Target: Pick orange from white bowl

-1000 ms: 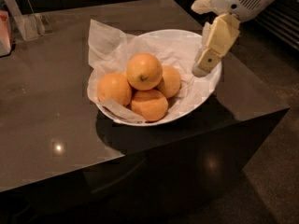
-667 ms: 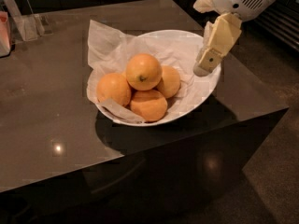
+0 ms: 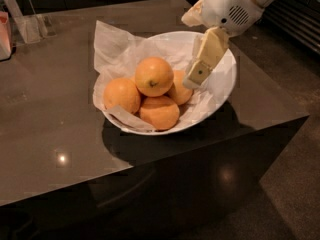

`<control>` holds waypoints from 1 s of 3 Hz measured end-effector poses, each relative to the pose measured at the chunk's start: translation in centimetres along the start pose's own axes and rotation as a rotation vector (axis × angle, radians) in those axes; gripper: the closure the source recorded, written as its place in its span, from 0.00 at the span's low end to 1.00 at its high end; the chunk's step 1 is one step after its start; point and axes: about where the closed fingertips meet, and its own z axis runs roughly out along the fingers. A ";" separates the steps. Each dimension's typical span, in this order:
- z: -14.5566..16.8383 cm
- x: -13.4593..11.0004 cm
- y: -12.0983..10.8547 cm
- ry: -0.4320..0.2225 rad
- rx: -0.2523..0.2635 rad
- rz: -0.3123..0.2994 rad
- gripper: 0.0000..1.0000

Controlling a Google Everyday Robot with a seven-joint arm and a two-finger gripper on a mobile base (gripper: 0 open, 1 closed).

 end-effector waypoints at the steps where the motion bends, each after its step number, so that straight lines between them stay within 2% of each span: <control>1: 3.3 -1.1 -0.2 -0.029 -0.085 -0.011 0.00; 2: 6.2 -1.3 -0.3 -0.033 -0.161 -0.003 0.00; 3: 8.3 -1.2 -0.5 -0.031 -0.212 0.012 0.00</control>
Offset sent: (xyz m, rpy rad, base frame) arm 0.0198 0.0610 -0.0654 0.0357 0.2072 0.1408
